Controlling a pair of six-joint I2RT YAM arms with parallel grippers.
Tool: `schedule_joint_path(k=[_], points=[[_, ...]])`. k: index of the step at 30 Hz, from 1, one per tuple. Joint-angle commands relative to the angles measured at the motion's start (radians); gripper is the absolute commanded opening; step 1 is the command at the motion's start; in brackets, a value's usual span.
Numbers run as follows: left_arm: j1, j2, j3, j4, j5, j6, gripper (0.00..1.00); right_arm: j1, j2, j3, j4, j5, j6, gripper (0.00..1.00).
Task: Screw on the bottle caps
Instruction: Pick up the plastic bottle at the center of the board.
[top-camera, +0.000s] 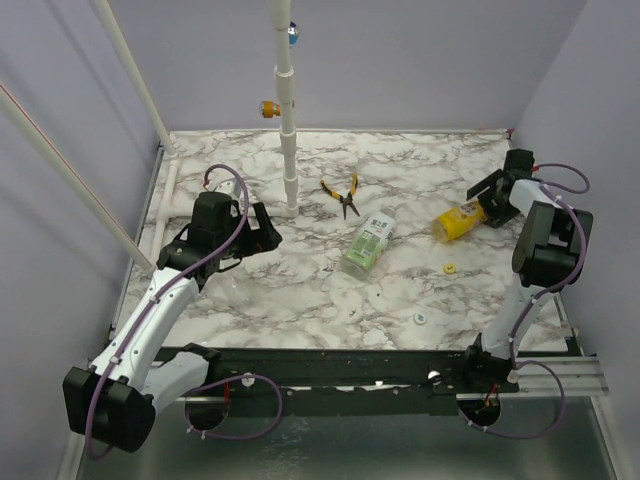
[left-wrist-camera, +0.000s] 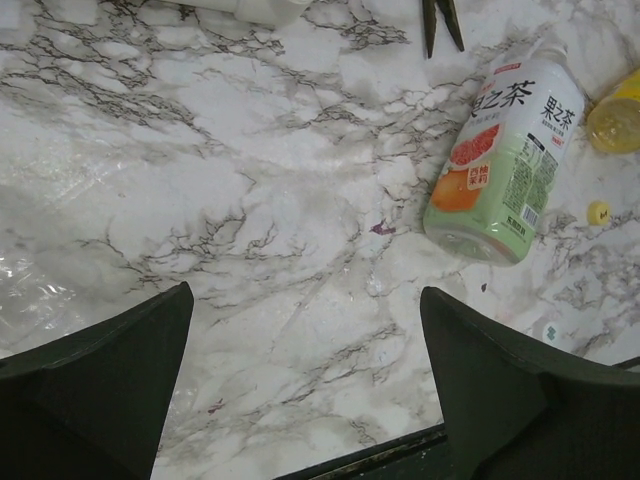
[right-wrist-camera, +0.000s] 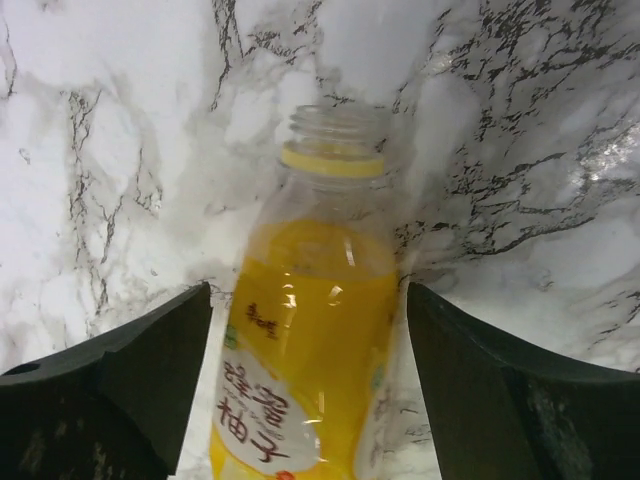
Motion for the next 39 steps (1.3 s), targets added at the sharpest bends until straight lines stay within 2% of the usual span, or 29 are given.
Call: schedule_joint_path(k=[1, 3, 6, 8, 10, 14, 17, 22, 27, 32, 39], points=[[0.004, 0.019, 0.031, 0.01, 0.102, -0.001, 0.96, -0.001, 0.005, -0.007, -0.006, -0.035, -0.027, 0.77], [0.004, 0.032, 0.037, 0.021, 0.156, 0.004, 0.96, -0.001, -0.02, -0.025, 0.009, -0.036, -0.025, 0.65], [0.004, 0.044, 0.054, 0.042, 0.229, 0.008, 0.96, -0.001, -0.056, -0.024, -0.002, -0.033, -0.035, 0.33], [0.004, 0.051, 0.068, 0.06, 0.29, 0.015, 0.97, -0.002, -0.092, -0.014, -0.013, -0.027, -0.047, 0.24], [0.004, 0.063, 0.093, 0.074, 0.358, 0.025, 0.97, -0.002, -0.139, -0.005, -0.019, -0.029, -0.062, 0.19], [0.004, 0.088, 0.14, 0.132, 0.462, 0.016, 0.98, 0.006, -0.248, 0.024, -0.055, -0.109, -0.11, 0.17], [-0.004, 0.113, 0.156, 0.218, 0.537, -0.037, 0.98, 0.059, -0.351, 0.022, -0.08, -0.134, -0.128, 0.17], [-0.122, 0.158, 0.207, 0.306, 0.453, -0.076, 0.99, 0.252, -0.559, -0.046, -0.057, -0.185, -0.107, 0.17], [-0.248, 0.236, 0.258, 0.371, 0.391, -0.105, 0.99, 0.518, -0.702, -0.102, -0.019, -0.179, -0.055, 0.18], [-0.312, 0.302, 0.29, 0.434, 0.411, -0.148, 0.99, 0.695, -0.733, -0.09, -0.039, -0.126, -0.028, 0.18], [-0.376, 0.348, 0.286, 0.502, 0.404, -0.184, 0.99, 0.804, -0.747, -0.083, -0.01, -0.12, -0.002, 0.18]])
